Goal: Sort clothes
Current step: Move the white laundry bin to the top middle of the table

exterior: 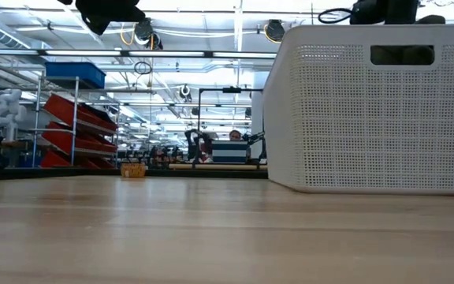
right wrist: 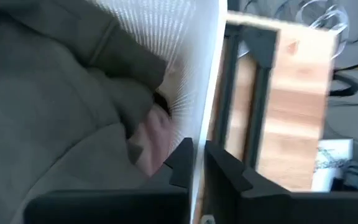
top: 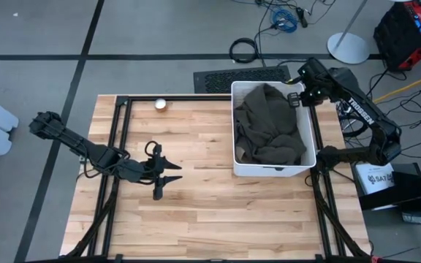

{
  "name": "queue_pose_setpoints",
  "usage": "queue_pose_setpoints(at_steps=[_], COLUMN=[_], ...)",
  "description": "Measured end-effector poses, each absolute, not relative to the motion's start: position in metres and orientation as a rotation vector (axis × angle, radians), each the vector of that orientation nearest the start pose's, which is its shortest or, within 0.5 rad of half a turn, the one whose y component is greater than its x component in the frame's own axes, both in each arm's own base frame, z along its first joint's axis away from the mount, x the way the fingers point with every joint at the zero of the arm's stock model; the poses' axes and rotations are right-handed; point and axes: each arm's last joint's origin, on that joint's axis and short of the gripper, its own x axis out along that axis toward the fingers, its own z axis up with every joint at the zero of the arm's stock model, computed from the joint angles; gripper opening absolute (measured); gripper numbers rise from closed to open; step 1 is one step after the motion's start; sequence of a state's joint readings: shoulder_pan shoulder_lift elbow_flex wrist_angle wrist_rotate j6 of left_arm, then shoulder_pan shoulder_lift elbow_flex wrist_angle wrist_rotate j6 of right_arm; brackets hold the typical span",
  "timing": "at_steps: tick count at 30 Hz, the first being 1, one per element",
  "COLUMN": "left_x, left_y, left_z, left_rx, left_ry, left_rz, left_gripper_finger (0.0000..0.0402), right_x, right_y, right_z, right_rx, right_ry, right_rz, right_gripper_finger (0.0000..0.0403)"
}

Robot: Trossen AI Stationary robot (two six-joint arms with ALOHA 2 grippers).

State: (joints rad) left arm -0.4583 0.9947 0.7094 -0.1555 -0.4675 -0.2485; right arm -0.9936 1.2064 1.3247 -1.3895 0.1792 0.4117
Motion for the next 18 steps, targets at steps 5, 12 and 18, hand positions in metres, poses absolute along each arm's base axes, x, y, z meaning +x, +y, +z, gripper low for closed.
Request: queue_pose_setpoints(at_steps=[5,12,18], left_x=[0.197,0.197,0.197], left_y=[-0.082,-0.082,-0.082], left_z=[0.274,0.274,0.274], left_rx=[-0.049,-0.048,-0.044], left_ry=[0.39,0.39,0.39], left_rz=[0.058,0.058,0.057], left_gripper_finger=[0.0154,0.0154,0.0154], right_x=[0.099,0.098,0.098], right_y=[-0.163,-0.16,-0.154], right_z=[0.348,0.352,0.376], right_rx=[0.835,0.827,0.836], right_ry=[1.019,1.002,0.854], right_rz=[-1.276,-1.261,-1.179], right_gripper_finger=[0.0086,0.0192,0.0234])
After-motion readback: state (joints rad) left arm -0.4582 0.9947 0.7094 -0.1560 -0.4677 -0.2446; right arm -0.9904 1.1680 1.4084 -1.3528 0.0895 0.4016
